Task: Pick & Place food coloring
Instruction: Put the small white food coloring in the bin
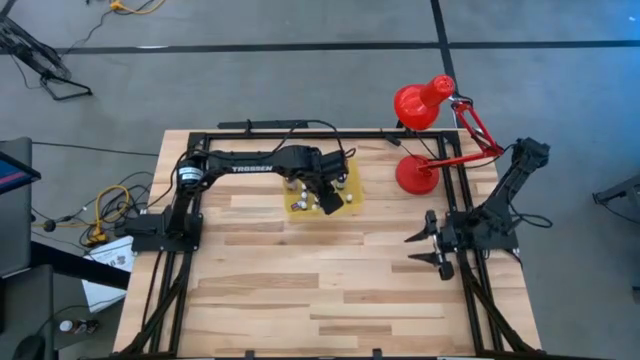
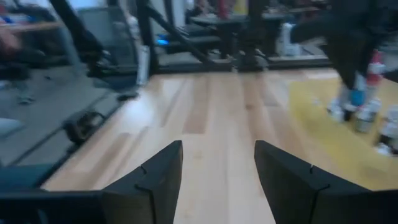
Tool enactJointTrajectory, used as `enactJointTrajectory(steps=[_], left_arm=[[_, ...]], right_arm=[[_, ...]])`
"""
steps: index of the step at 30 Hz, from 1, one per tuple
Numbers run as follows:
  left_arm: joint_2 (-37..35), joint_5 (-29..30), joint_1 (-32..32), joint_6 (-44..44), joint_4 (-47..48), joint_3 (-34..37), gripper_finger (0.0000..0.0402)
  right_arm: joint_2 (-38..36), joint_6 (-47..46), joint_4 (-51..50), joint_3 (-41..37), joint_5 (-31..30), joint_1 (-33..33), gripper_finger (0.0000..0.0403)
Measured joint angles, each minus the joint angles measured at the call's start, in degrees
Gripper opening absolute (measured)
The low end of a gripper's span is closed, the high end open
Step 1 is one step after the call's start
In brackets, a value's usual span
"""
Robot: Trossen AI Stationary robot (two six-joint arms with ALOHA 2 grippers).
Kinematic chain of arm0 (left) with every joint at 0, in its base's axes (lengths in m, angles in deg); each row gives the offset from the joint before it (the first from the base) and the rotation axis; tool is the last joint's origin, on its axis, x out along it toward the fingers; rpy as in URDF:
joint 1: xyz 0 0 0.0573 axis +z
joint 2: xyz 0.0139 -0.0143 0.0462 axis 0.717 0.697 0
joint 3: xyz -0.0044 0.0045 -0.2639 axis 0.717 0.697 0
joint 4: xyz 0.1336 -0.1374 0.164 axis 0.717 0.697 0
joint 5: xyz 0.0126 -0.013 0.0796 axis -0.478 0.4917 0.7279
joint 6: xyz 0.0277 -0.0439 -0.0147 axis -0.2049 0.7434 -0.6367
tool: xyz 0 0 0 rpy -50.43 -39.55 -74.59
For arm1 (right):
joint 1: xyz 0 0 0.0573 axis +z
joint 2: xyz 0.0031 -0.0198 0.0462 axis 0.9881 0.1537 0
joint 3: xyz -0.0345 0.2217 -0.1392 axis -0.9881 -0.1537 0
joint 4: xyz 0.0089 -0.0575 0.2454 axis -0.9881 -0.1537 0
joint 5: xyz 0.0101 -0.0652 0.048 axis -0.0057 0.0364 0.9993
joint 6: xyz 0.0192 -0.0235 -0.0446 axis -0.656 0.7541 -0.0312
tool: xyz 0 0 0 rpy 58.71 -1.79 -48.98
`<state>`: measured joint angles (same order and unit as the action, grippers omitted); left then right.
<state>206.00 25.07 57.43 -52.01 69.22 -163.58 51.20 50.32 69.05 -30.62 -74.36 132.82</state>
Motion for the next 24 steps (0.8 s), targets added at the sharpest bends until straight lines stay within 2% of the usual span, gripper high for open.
enactJointTrajectory(steps=[5,15,24], left_arm=[[1.27,0.01,0.28,-0.1,-0.09,0.03,0.0057],[9.49,-2.44,1.24,-0.39,-1.23,-0.43,0.0057],[9.88,-1.04,1.74,-0.57,-1.48,-1.16,0.0058]], right_arm=[[0.24,0.1,1.32,0.02,1.82,-0.03,0.0192],[0.48,0.49,-0.6,0.0,1.31,-0.05,0.0189],[0.48,0.5,-1.0,-0.05,1.75,-0.05,0.0189]])
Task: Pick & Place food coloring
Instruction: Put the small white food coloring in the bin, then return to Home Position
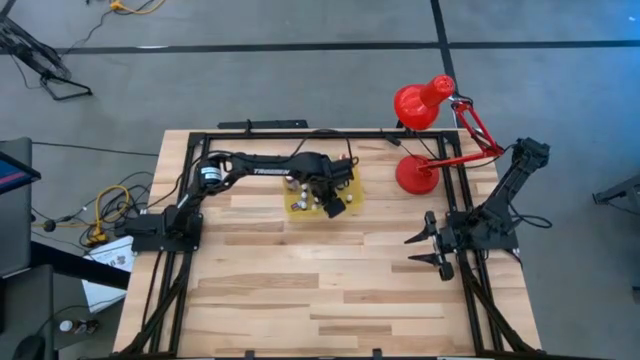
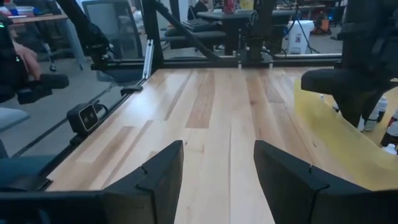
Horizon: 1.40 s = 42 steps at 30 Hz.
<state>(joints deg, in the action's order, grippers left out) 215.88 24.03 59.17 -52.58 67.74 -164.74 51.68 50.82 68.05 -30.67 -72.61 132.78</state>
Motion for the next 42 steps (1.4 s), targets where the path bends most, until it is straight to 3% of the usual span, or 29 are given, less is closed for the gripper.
enactJointTrajectory(steps=[7,16,22,42], left_arm=[[0.0,0.25,0.05,0.12,-0.01,-0.24,0.0068],[0.0,-0.99,0.05,3.0,-0.14,-0.28,0.0142],[-0.04,-5.13,0.03,1.32,2.8,-2.98,0.0164],[-0.11,0.21,-1.86,-2.98,33.96,-29.33,0.0165]], right_arm=[[0.0,0.0,-0.17,-0.02,0.02,0.0,0.0187],[0.0,0.0,-0.15,-0.04,0.02,0.0,0.0187],[0.0,0.0,-0.15,-0.04,0.02,0.0,0.0186],[0.0,0.0,-0.13,-0.09,0.04,0.0,0.0184]])
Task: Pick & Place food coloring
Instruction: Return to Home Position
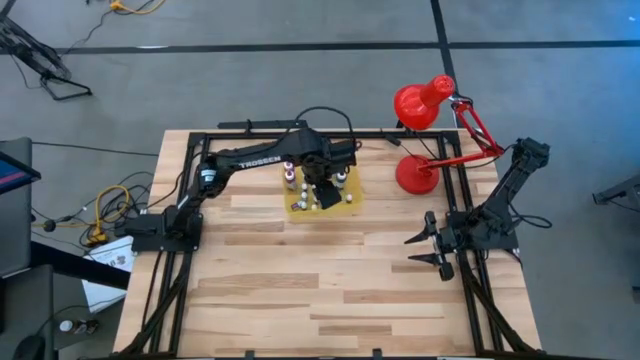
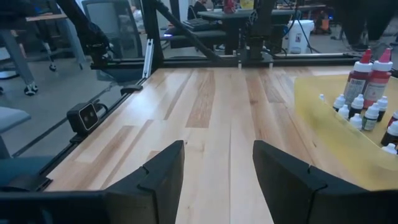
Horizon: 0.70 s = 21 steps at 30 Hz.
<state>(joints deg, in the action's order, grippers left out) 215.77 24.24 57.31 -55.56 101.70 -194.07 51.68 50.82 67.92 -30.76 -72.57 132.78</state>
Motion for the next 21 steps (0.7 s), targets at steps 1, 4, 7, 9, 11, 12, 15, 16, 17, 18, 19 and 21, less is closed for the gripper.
enactJointTrajectory(steps=[1,4,7,9,11,12,15,16,17,18,19,21], left_arm=[[0.0,0.53,-0.45,-0.06,1.03,-0.92,0.0165],[-0.25,2.93,-1.73,-0.08,3.58,-2.89,0.0165],[-1.72,5.03,-3.09,-0.03,4.56,-2.1,0.0165],[-2.76,6.6,-4.02,0.55,4.87,-2.04,0.0165],[-3.88,7.79,-4.99,0.8,4.85,-2.04,0.0165],[-4.48,8.13,-5.55,1.1,4.87,-2.04,0.0165],[-6.31,10.45,-6.98,2.78,4.87,-2.04,0.0165],[-7.01,11.38,-7.4,3.52,4.87,-2.04,0.0165],[-7.72,12.27,-7.83,4.28,4.84,-2.04,0.0165],[-8.42,13.09,-8.35,4.88,4.87,-2.04,0.0165],[-9.17,13.74,-8.75,5.5,4.84,-2.04,0.0165],[-10.58,15.36,-9.7,6.97,4.87,-2.04,0.0165]], right_arm=[[-0.02,-0.02,-0.04,0.0,0.0,0.0,0.0185],[-0.5,0.0,-0.06,0.0,0.05,-0.14,0.0185],[-3.53,-0.02,-0.31,0.0,0.21,-1.64,0.0183],[-6.12,0.0,-0.78,0.0,0.22,-3.66,0.0182],[-9.3,0.0,-1.0,0.0,0.2,-6.44,0.0181],[-10.93,-0.02,-0.94,-0.02,0.18,-8.06,0.0181],[-15.21,-0.01,-0.96,-0.02,0.15,-13.69,0.0181],[-16.53,-0.02,-0.9,-0.02,0.16,-15.73,0.0181],[-17.63,-0.02,-0.8,-0.02,0.15,-17.98,0.0182],[-18.7,-0.02,-0.92,-0.02,0.13,-20.17,0.0182],[-19.76,-0.02,-0.91,-0.02,0.13,-22.46,0.0183],[-19.67,-0.01,-0.35,-0.01,-0.02,-27.31,0.0183]])
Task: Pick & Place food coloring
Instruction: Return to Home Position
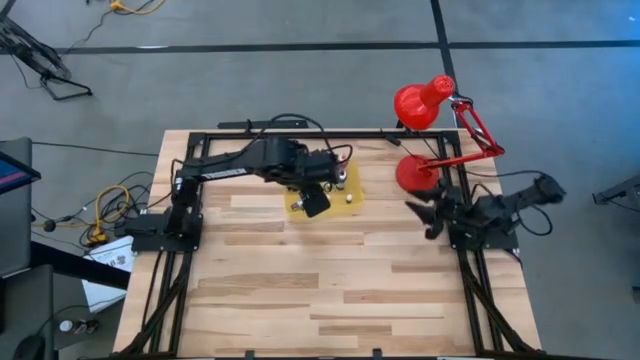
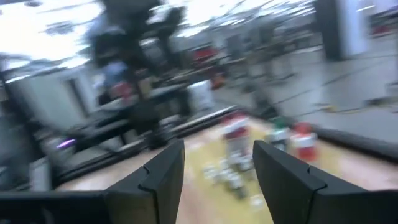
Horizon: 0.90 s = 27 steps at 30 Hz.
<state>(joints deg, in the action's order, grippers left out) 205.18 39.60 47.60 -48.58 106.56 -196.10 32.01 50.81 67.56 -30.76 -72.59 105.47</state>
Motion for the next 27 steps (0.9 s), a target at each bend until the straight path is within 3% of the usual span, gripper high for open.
enactJointTrajectory(steps=[13,17,22,27], left_arm=[[-9.09,9.85,-6.45,1.93,-0.04,0.02,0.0165],[-12.53,11.56,-7.23,-0.93,-0.03,0.02,0.0165],[-17.34,19.19,-6.96,-4.27,-0.1,2.25,0.0164],[-23.02,20.35,-5.56,-3.46,-0.17,12.62,0.0164]], right_arm=[[-0.07,-0.01,-0.8,0.01,-0.07,-29.76,0.0184],[-0.04,-0.01,-0.8,0.03,-0.07,-34.25,0.0185],[-0.04,-0.01,-0.8,0.03,-0.05,-37.07,0.0182],[-0.04,-0.01,-0.8,0.03,-0.06,-37.96,0.0181]])
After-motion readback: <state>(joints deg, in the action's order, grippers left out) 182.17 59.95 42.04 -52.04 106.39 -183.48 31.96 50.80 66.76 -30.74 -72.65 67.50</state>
